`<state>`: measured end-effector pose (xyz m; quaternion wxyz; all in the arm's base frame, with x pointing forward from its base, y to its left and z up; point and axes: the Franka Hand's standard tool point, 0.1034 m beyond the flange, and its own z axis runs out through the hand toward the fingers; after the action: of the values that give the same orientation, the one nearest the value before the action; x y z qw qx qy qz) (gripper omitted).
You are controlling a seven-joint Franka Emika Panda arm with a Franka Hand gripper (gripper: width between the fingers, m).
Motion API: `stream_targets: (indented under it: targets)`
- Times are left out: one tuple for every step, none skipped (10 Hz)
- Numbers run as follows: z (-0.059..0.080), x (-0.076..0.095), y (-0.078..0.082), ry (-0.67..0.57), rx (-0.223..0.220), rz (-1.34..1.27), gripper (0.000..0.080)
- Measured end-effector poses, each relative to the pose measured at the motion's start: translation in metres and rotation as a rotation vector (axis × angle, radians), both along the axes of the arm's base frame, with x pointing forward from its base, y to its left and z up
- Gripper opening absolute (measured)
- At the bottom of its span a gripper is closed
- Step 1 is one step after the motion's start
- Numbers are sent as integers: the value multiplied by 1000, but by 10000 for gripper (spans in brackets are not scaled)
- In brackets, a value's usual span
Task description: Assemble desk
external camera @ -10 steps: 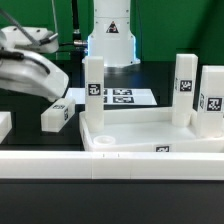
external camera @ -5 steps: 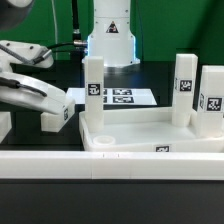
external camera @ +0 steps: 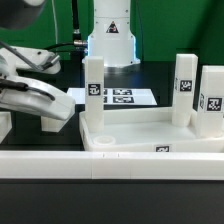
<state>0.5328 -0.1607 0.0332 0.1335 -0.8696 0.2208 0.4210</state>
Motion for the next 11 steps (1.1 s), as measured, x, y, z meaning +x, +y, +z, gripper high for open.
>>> stream_targets:
  targets:
    - [1, 0, 8, -5, 14, 10, 649]
    - [0, 0, 11, -5, 19, 13, 649]
    - [0, 1, 12, -5, 21, 14, 649]
    - [-1, 0, 11, -5, 20, 12, 649]
    - [-1, 0, 11, -4, 20, 11, 649]
    - [1, 0, 11, 0, 24, 12, 649]
    - [9, 2, 12, 9, 36, 18, 649]
    - [8, 7, 11, -11, 27, 20, 649]
    - [9, 4, 12, 5, 33, 17, 649]
    - [9, -11, 15, 101, 77, 10, 649]
    - [1, -11, 16, 112, 79, 21, 649]
